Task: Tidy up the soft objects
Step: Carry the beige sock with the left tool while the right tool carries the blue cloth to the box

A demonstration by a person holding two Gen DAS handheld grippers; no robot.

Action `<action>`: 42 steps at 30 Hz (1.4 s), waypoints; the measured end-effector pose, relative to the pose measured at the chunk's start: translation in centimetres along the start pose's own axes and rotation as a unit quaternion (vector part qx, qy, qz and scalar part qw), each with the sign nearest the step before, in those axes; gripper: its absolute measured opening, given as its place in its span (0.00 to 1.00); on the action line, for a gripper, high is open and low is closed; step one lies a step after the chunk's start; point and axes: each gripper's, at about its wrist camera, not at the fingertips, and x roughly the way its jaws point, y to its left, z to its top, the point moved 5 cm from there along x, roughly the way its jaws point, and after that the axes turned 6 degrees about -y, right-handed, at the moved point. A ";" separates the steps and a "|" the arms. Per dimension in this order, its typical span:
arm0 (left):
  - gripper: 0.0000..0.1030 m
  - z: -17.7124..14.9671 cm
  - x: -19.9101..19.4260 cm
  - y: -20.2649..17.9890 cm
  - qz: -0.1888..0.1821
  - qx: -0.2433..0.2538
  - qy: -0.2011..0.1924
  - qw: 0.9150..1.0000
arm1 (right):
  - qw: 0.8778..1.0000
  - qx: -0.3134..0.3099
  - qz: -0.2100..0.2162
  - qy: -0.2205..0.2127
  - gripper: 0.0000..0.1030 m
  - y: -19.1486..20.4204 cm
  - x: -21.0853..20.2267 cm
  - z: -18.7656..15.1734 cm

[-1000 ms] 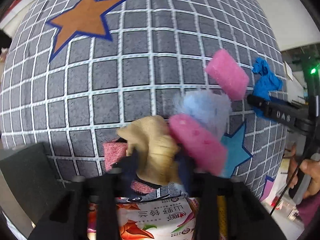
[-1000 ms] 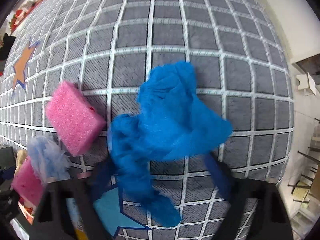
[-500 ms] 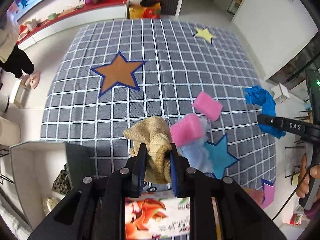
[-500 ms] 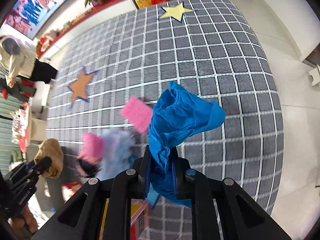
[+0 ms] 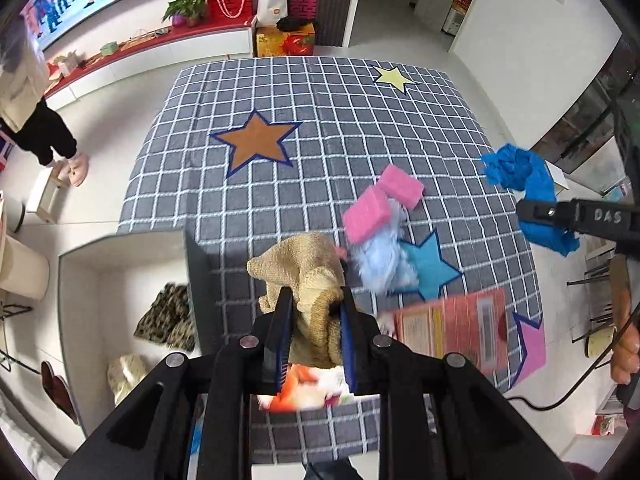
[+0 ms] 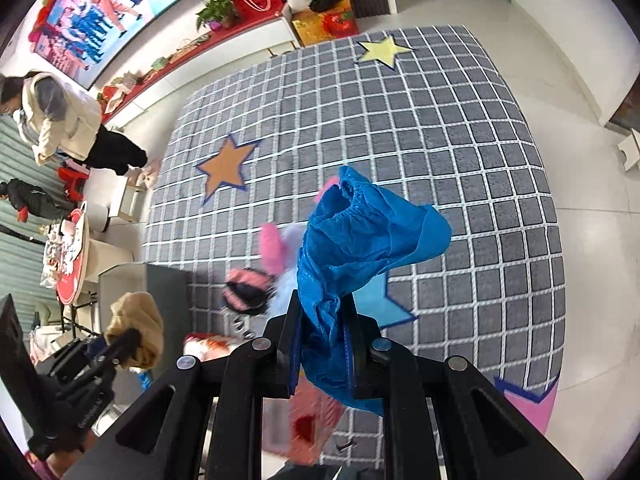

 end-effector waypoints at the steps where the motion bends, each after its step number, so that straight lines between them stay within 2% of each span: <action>1: 0.23 -0.5 -0.4 0.3 0.000 -0.002 0.001 1.000 | 1.000 -0.001 0.003 -0.004 0.17 0.6 -0.6 -0.3; 9: 0.23 -4.3 -4.8 4.4 0.017 -0.026 -0.013 0.999 | 0.999 -0.027 0.033 -0.019 0.17 7.2 -3.6 -3.4; 15: 0.23 -6.7 -7.2 7.6 0.029 -0.050 -0.027 0.998 | 0.996 -0.056 0.062 -0.011 0.17 13.2 -3.3 -6.3; 23: 0.23 -9.4 -9.2 10.6 0.040 -0.069 -0.039 0.996 | 0.992 -0.092 0.083 0.006 0.17 18.3 -2.3 -9.8; 33: 0.23 -10.7 -9.8 12.3 0.044 -0.077 -0.038 0.995 | 0.986 -0.137 0.094 0.033 0.17 22.4 -0.9 -12.7; 42: 0.23 -11.0 -10.4 13.2 0.046 -0.082 -0.045 0.995 | 0.980 -0.167 0.099 0.039 0.17 24.7 -0.7 -13.6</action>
